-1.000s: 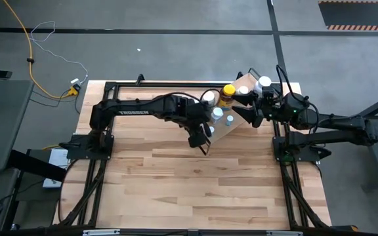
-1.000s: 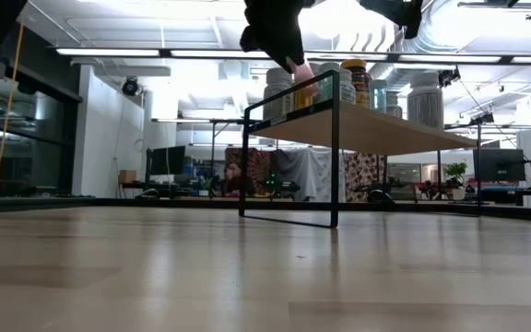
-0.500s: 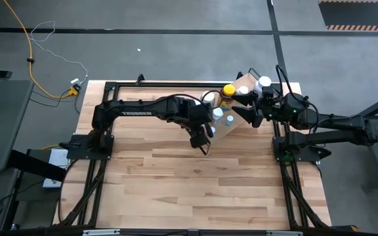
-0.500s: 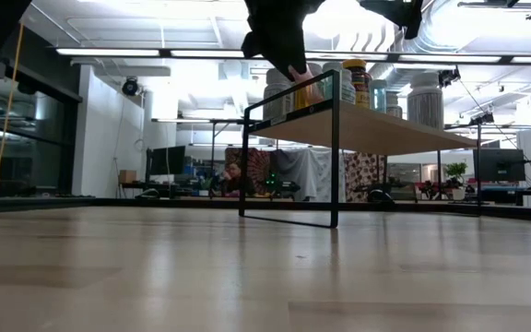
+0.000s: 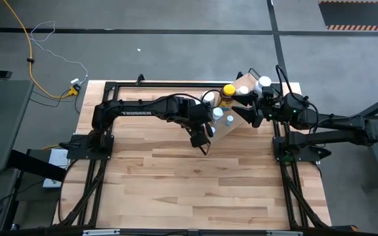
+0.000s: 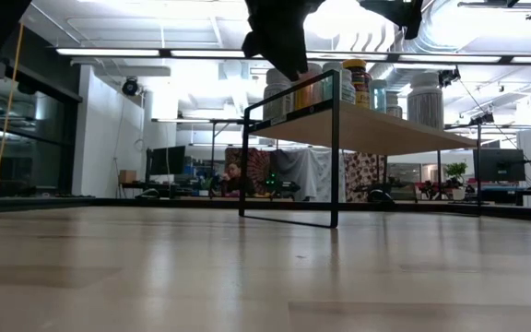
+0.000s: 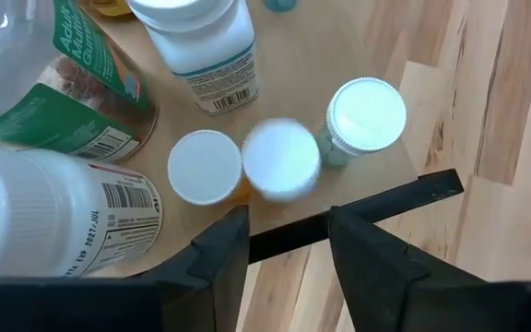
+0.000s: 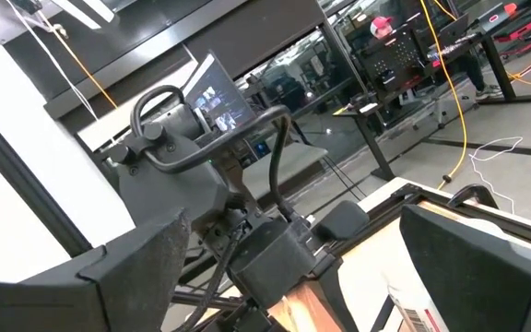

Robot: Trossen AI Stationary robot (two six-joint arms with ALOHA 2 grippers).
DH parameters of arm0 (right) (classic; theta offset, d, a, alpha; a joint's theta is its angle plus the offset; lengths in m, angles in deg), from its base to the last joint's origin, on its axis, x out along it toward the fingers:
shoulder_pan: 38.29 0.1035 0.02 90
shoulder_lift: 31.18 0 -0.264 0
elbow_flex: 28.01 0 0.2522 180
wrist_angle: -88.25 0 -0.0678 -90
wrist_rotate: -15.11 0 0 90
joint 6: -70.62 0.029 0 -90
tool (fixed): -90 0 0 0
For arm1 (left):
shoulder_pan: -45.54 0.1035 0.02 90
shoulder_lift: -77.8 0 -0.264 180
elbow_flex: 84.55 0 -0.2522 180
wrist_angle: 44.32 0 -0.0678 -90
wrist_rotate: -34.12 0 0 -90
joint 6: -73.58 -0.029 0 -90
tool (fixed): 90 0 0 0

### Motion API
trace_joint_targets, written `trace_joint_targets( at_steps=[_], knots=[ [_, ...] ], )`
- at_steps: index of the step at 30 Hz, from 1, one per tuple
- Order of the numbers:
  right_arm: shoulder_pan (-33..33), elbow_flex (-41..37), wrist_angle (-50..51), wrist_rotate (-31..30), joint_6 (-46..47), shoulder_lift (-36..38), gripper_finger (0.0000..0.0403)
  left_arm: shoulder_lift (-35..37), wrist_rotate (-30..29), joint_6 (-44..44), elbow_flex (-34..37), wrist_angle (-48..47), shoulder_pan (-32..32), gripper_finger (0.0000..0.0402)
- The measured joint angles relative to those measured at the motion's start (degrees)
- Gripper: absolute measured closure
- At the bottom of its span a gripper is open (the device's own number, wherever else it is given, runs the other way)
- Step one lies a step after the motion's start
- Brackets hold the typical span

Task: Pick and place medicine bottles onto shelf by color
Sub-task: Return to Home Position

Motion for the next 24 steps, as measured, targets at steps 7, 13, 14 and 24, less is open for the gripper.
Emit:
trace_joint_targets(
  at_steps=[7,13,14,24],
  knots=[
    [-0.01,0.0,0.0,0.0,0.0,0.0,0.002,0.02,-0.23,0.04,0.0,1.53,0.0,0.025],
    [-0.01,0.0,0.04,0.0,0.0,0.0,0.002,0.04,-0.22,0.17,0.0,1.46,0.0,0.0247],
    [-0.02,0.0,0.04,0.0,0.0,0.0,0.002,0.31,-0.14,0.42,0.0,1.25,0.07,0.0247],
    [-0.02,0.0,0.85,0.02,0.0,-0.07,0.002,9.26,4.27,-0.52,0.02,1.15,0.7,0.025]
  ],
)
